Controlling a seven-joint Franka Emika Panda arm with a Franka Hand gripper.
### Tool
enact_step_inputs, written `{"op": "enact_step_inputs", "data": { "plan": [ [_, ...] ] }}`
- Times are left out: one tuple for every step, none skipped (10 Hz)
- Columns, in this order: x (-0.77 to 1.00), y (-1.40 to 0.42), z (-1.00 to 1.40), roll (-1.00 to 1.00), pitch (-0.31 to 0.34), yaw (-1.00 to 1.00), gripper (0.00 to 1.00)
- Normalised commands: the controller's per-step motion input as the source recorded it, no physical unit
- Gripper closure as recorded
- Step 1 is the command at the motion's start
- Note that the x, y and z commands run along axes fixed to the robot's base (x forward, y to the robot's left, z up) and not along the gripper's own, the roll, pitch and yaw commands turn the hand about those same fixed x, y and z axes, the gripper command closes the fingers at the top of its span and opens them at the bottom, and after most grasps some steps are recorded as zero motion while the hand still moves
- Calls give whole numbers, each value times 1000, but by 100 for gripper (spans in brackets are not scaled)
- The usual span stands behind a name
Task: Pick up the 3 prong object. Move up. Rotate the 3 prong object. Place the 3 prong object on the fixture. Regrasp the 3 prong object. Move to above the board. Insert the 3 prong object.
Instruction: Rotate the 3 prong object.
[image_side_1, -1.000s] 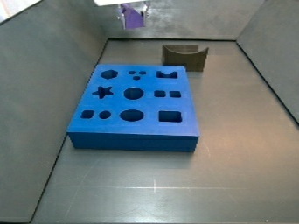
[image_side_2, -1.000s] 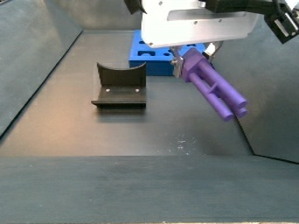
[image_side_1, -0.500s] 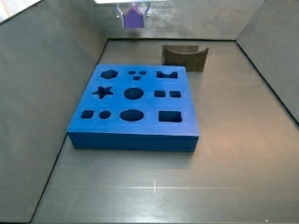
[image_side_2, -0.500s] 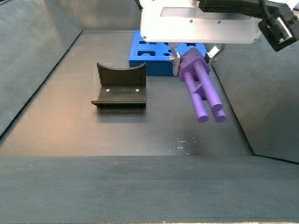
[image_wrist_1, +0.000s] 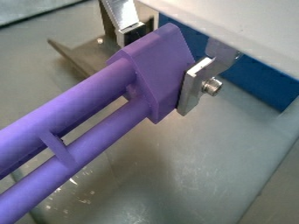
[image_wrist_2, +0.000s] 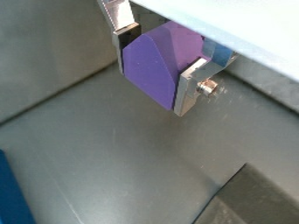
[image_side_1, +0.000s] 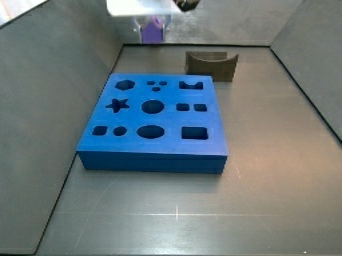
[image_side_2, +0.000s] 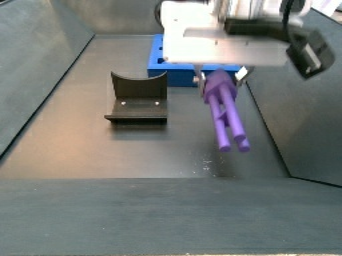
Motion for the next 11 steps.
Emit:
{"op": "enact_step_inputs", "data": {
  "plan": [
    [31, 16, -1000, 45, -15, 23, 100],
    [42, 19, -931, 59, -3, 12, 100],
    [46, 21, -829, 67, 2, 6, 100],
    [41, 21, -638, 80, 13, -5, 100],
    [38, 20, -501, 91, 12, -13, 100],
    [38, 20, -370, 101, 11, -21, 100],
    [36, 19, -244, 111, 6, -26, 100],
    [0, 0, 0, 0, 0, 0, 0],
    [0, 0, 1000, 0, 0, 0, 0],
    [-9, -2, 1000, -5, 14, 2, 0],
    [-15, -4, 1000, -16, 30, 6, 0]
  ]
}}
